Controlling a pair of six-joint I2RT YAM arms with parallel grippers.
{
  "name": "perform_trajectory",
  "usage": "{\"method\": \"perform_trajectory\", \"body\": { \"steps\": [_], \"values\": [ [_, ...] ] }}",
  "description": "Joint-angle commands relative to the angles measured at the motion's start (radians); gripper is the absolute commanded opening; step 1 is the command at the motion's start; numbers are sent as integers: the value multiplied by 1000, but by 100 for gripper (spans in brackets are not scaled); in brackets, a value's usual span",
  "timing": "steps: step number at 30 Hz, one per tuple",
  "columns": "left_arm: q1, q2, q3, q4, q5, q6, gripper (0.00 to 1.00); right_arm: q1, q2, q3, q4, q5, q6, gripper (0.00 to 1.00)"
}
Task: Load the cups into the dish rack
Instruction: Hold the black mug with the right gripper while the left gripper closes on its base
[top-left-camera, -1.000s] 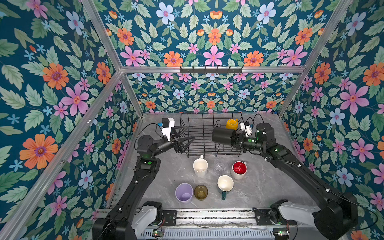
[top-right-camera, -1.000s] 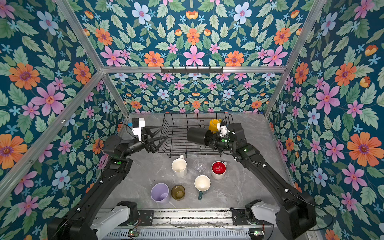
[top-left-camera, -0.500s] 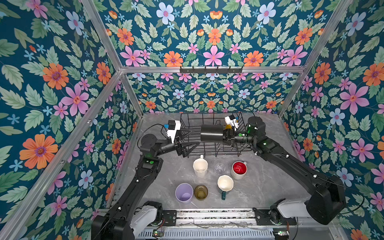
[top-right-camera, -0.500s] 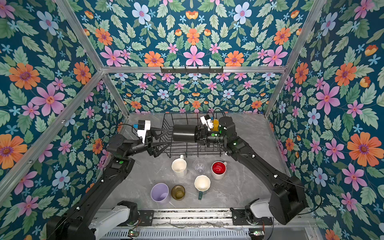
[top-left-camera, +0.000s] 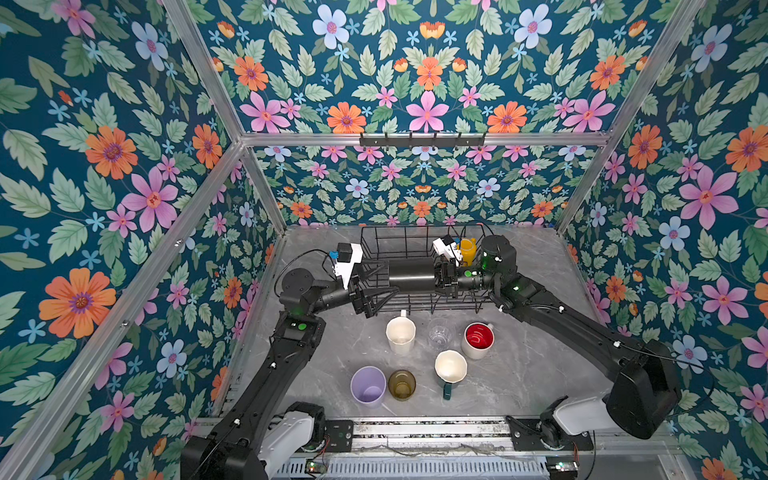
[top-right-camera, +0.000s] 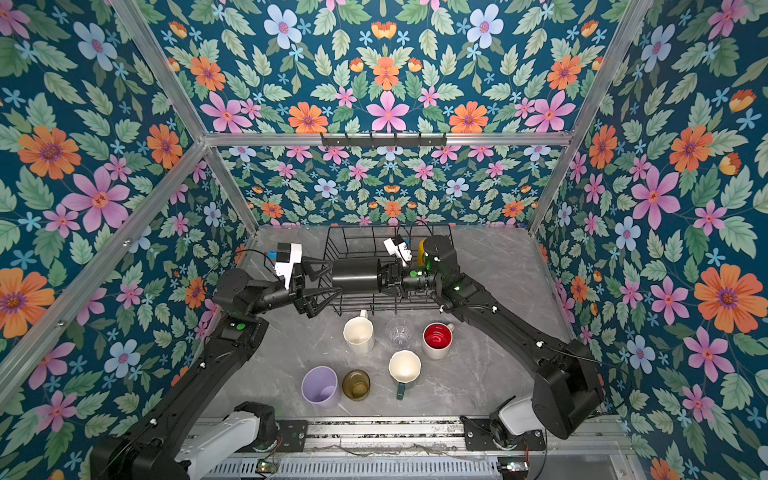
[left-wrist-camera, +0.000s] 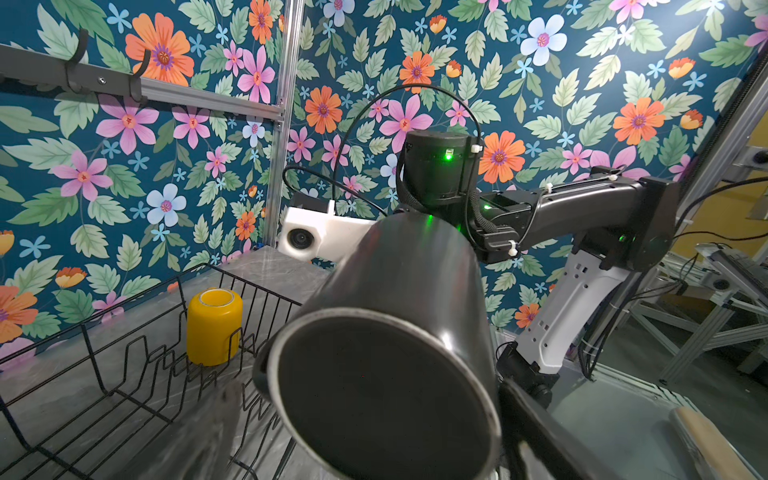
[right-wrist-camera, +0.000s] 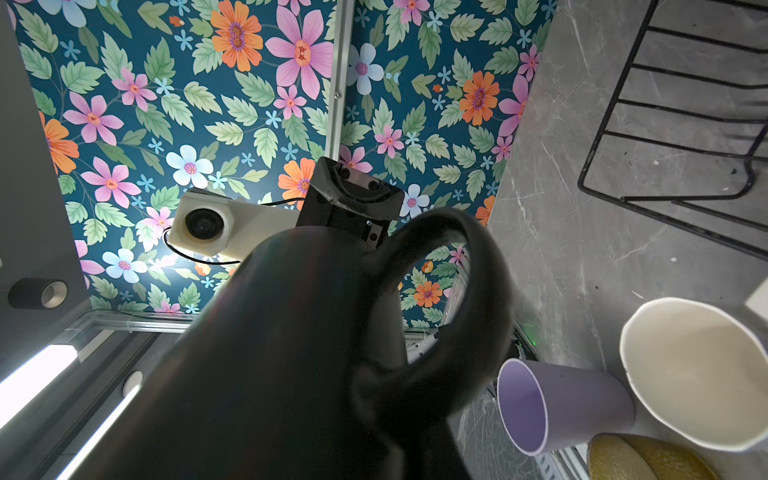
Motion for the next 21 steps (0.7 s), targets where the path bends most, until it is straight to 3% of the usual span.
{"method": "perform_trajectory", "body": {
  "steps": [1,21],
  "values": [
    [0,-1,8,1,6,13,97,9,-14,-8,102,-47,-2,0],
    [-10,-12,0,1,39,12,97,106,67,59,164,-115,3,0]
  ]
}}
